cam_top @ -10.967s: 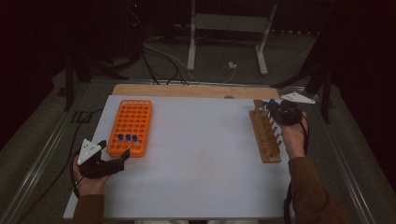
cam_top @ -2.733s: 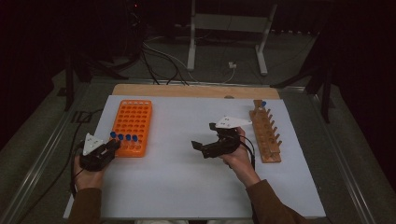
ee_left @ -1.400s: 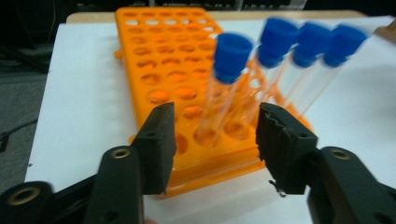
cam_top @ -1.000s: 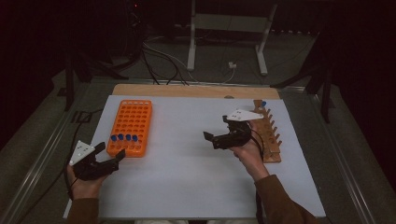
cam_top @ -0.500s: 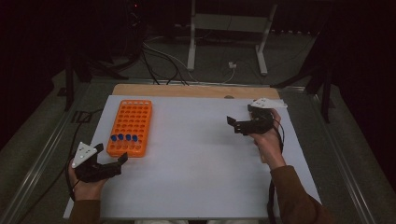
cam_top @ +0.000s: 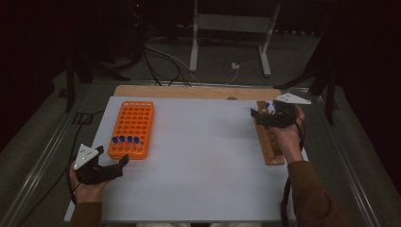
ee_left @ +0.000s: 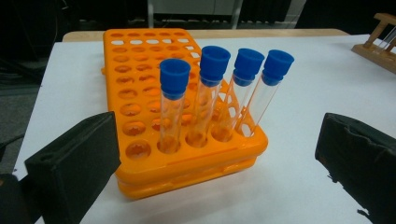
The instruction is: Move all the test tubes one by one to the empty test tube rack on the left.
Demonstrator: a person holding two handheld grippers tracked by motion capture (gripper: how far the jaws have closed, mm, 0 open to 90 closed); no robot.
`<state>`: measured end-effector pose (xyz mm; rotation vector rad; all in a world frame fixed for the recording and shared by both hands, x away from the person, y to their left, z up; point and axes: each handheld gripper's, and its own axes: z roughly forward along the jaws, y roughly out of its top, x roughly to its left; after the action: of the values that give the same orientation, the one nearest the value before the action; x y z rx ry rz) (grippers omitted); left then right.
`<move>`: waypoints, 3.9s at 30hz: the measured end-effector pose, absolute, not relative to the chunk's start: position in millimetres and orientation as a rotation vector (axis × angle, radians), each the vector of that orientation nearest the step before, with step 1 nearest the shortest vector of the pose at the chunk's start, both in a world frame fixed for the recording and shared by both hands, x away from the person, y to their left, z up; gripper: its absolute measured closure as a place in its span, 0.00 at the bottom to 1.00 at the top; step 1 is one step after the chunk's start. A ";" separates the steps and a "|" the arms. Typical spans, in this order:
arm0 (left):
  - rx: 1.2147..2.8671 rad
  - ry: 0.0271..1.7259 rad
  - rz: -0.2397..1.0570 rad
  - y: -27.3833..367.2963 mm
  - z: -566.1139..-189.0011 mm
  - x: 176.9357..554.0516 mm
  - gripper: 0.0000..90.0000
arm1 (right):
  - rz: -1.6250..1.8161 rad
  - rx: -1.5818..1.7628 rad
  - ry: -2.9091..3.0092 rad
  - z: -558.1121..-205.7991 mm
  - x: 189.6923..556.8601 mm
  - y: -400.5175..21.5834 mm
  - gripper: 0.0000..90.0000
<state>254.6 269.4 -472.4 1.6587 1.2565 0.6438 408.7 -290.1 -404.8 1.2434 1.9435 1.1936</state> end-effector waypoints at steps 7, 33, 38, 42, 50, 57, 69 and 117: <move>1.664 1.266 0.638 269.3 -473.5 255.0 0.01 | 1.115 1.377 1.899 -423.2 426.2 -310.9 0.08; 1.651 1.269 0.628 271.9 -473.4 253.7 0.01 | 0.896 1.380 1.911 -450.1 458.7 -307.3 0.79; 1.651 1.270 0.629 272.1 -473.3 253.4 0.01 | 0.896 1.375 1.933 -449.5 458.7 -306.7 0.84; 1.652 1.270 0.629 271.8 -473.3 253.3 0.01 | 0.910 1.371 1.913 -445.3 456.3 -309.5 0.84; 1.655 1.262 0.626 270.1 -473.2 253.5 0.02 | 0.963 1.317 1.858 -424.8 442.7 -310.8 0.84; 1.653 1.257 0.630 270.5 -472.1 253.3 0.02 | 1.040 1.266 1.784 -401.2 424.6 -313.8 0.85; 1.659 1.237 0.675 268.1 -465.2 252.0 0.03 | 1.215 1.125 1.879 -387.3 387.1 -292.2 0.84; 1.833 0.854 0.553 135.7 -435.5 274.7 0.22 | 1.522 0.753 2.388 -401.7 328.2 -91.4 0.84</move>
<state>274.7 135.7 -435.5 1.8334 0.8535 0.5534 328.2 -91.4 -401.7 0.7535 2.3884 1.5220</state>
